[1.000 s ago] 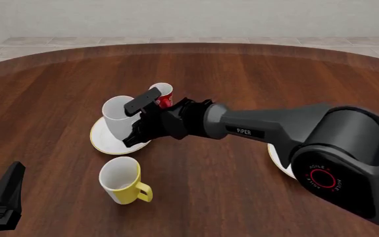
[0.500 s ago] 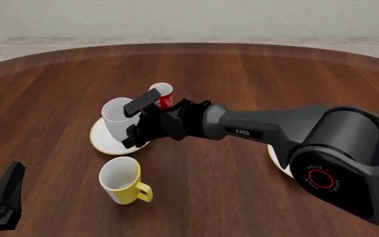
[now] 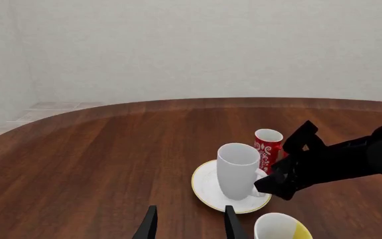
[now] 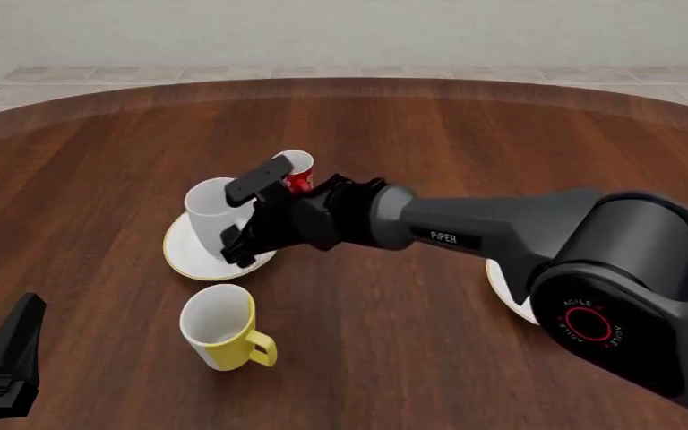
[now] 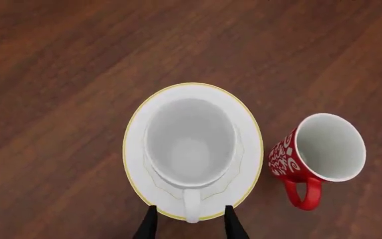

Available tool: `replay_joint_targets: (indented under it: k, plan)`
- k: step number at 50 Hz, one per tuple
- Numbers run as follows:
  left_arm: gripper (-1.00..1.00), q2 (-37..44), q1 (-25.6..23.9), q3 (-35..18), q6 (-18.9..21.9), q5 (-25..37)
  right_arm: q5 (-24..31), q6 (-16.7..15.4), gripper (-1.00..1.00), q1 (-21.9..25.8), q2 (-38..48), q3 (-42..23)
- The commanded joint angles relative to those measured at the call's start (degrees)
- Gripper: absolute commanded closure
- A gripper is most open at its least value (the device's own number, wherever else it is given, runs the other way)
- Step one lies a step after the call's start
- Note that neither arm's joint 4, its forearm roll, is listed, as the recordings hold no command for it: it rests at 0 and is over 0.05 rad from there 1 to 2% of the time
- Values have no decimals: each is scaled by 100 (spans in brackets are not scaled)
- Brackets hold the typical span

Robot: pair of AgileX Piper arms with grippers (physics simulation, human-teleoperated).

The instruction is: Put the white mug on the left plate.

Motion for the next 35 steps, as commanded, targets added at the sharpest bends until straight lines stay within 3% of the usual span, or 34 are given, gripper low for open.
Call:
replay_joint_targets:
  k: [1,15,35]
  plan:
    - [-100,0,0,0,0,0,8,29,-100,-10,-108,37]
    - [-100,0,0,0,0,0,7,-7,-100,-39,-740,376]
    - [-100,0,0,0,0,0,22,-181,-100,0,-2624,1407]
